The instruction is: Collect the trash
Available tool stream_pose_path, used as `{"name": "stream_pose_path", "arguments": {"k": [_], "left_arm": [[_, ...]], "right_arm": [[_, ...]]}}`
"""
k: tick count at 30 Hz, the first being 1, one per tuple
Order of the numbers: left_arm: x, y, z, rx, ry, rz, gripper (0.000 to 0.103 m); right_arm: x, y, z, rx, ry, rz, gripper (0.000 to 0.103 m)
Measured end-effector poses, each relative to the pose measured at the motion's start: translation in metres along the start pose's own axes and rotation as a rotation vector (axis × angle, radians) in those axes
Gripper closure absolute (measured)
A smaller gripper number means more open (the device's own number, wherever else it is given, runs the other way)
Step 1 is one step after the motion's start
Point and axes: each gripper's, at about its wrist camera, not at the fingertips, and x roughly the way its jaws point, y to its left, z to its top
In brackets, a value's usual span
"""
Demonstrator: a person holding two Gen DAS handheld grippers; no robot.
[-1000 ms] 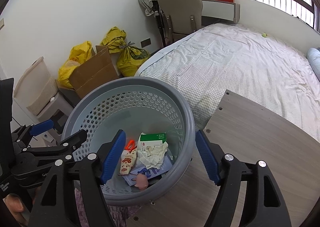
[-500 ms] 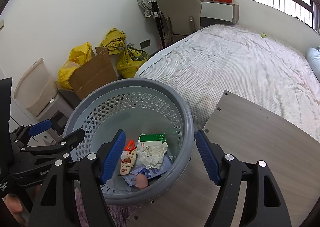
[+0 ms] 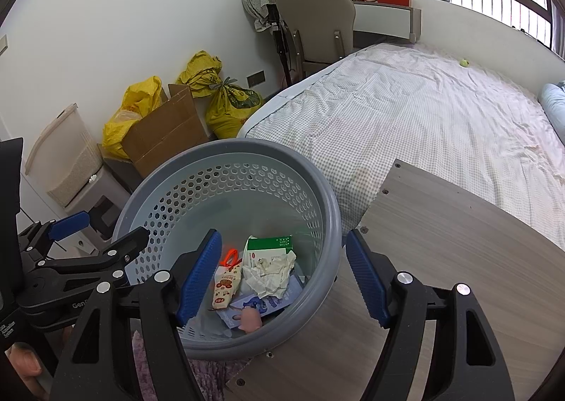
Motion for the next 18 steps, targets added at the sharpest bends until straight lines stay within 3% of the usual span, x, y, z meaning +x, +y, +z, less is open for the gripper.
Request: {"name": "stream_pose_path", "arguments": {"k": [18], "left_arm": [[-0.0011, -0.0012, 0.0008, 0.006, 0.003, -0.002, 0.006]], "right_arm": [[-0.0010, -0.0011, -0.0006, 0.001, -0.002, 0.003, 0.033]]}}
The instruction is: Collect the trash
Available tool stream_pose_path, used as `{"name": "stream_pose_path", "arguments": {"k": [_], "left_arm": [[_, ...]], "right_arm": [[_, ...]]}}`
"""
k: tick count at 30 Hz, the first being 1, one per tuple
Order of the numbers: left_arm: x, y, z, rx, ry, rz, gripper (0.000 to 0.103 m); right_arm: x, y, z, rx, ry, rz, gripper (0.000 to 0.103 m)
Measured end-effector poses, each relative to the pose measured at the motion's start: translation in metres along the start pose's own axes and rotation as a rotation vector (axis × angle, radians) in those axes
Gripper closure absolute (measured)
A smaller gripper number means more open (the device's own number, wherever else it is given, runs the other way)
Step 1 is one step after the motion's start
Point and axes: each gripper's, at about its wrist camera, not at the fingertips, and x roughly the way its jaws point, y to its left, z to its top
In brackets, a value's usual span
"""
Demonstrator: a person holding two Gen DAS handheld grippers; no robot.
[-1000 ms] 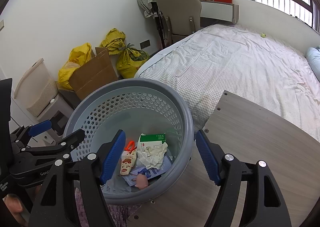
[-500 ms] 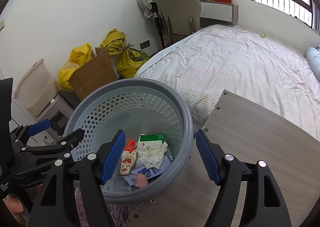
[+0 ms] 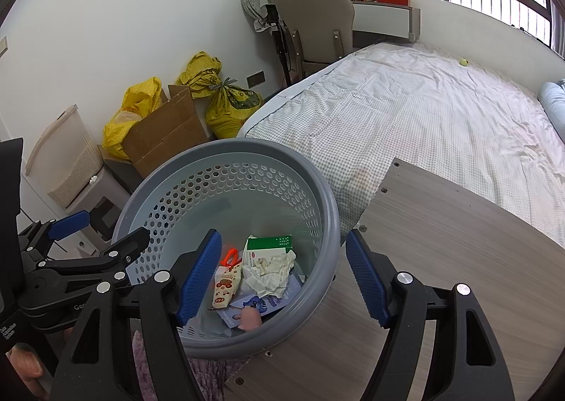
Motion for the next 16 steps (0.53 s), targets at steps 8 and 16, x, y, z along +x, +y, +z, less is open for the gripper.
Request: {"name": "stream_pose_path", "arguments": {"k": [8, 16], "left_arm": [[0.0016, -0.0013, -0.0015, -0.004, 0.000, 0.001, 0.006], [0.0015, -0.0013, -0.0025, -0.005, -0.002, 0.002, 0.006]], "right_arm": [[-0.0019, 0.0010, 0.0006, -0.001, -0.002, -0.001, 0.033], [-0.0048, 0.0030, 0.0019, -0.001, -0.005, -0.001, 0.033]]}}
